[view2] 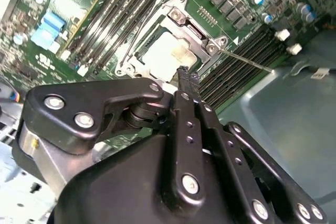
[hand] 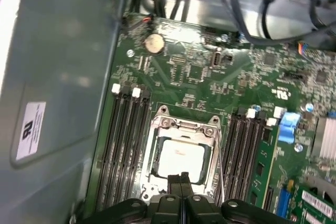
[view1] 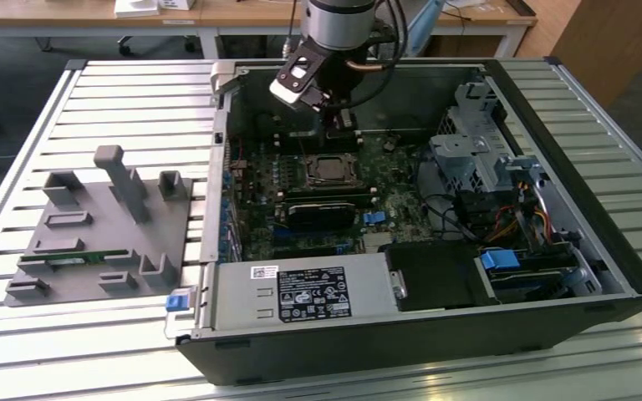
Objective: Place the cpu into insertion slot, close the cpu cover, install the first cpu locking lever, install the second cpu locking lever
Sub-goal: 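Install the first cpu locking lever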
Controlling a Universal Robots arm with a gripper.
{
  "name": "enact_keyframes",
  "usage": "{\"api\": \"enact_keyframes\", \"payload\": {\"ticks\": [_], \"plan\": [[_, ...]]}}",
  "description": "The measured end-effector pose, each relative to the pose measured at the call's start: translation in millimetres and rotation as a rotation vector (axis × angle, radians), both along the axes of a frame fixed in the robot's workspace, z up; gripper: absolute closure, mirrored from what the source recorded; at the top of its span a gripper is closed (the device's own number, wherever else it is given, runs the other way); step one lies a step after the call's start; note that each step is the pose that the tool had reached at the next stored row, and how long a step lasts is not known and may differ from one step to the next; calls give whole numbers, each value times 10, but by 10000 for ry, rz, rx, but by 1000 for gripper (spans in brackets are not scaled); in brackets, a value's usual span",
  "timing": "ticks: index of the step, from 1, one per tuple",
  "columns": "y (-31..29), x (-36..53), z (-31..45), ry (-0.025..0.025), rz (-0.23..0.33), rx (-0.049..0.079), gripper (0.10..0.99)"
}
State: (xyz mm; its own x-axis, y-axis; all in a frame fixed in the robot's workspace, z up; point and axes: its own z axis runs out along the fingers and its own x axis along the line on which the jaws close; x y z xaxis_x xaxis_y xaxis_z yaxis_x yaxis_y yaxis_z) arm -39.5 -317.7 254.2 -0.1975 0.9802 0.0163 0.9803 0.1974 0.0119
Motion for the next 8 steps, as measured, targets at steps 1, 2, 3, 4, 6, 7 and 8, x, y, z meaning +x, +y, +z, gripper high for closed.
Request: {"api": "enact_keyframes", "payload": {"ticks": [1, 2, 3, 4, 6, 7, 8], "plan": [[0, 0, 0, 0, 158, 0, 980], [0, 0, -1, 1, 318, 0, 980], [0, 0, -1, 0, 483, 0, 980], [0, 0, -1, 0, 641, 1, 980], [0, 0, -1, 0, 958, 0, 980], [0, 0, -1, 0, 1118, 1, 980], [0, 0, -1, 0, 1280, 1, 980]]}}
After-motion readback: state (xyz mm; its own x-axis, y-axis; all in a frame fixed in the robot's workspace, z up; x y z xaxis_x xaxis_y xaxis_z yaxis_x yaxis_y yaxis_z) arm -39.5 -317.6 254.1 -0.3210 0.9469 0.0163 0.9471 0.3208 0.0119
